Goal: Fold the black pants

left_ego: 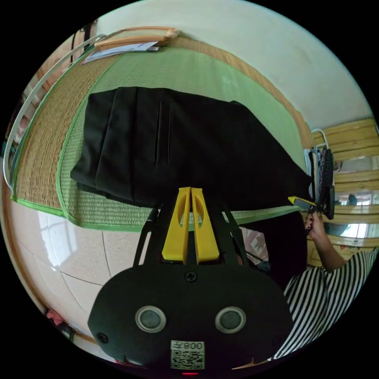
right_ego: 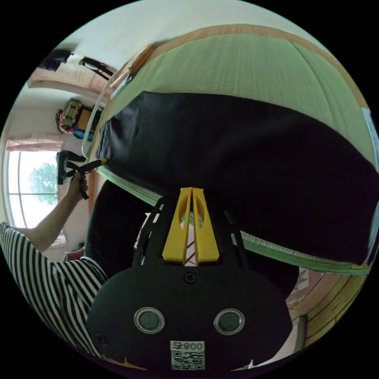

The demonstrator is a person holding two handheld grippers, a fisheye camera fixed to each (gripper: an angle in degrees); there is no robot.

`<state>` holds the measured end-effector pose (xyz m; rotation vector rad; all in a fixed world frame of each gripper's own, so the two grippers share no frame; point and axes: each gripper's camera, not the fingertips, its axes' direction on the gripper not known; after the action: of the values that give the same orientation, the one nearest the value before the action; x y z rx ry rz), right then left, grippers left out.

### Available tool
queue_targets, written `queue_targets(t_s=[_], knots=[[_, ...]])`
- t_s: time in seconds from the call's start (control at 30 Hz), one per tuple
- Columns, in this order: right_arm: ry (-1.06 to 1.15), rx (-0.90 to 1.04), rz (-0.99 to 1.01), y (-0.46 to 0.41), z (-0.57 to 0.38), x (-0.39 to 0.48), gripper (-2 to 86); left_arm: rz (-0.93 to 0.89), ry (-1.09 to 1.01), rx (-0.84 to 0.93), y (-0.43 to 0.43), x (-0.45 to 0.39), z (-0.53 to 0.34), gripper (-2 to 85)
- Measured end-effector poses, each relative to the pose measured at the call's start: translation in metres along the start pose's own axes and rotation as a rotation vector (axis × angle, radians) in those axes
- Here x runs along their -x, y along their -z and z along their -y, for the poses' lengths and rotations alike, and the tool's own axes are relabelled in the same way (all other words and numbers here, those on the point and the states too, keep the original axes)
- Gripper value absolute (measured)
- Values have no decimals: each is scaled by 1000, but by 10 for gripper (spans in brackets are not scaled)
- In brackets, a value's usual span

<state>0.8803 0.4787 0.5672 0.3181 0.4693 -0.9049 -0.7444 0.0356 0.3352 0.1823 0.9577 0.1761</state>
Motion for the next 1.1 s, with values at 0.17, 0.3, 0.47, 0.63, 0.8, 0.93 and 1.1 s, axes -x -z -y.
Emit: queue_targets(t_s=[0.17,0.3,0.47,0.63,0.8,0.93,1.1], knots=[[-12,-134,-143,49,-31,-7,1,-133,-213,-3,-89,-24,7,1],[-116,-169,-218,72,-62,-39,1,-231,-429,70,-191,-83,34,1],[-149,-181,-144,78,-88,-57,1,-62,-630,169,-350,-135,63,0],[-131,-206,-108,94,-107,-54,1,-57,-540,179,-437,-63,59,0],[-143,-342,-167,147,-101,-71,0,-138,-605,214,-518,-23,31,0],[-206,-392,-236,178,-76,-116,0,-59,-656,256,-605,18,11,0],[-287,-348,-193,180,-70,-153,0,-40,-664,259,-682,77,-7,0]])
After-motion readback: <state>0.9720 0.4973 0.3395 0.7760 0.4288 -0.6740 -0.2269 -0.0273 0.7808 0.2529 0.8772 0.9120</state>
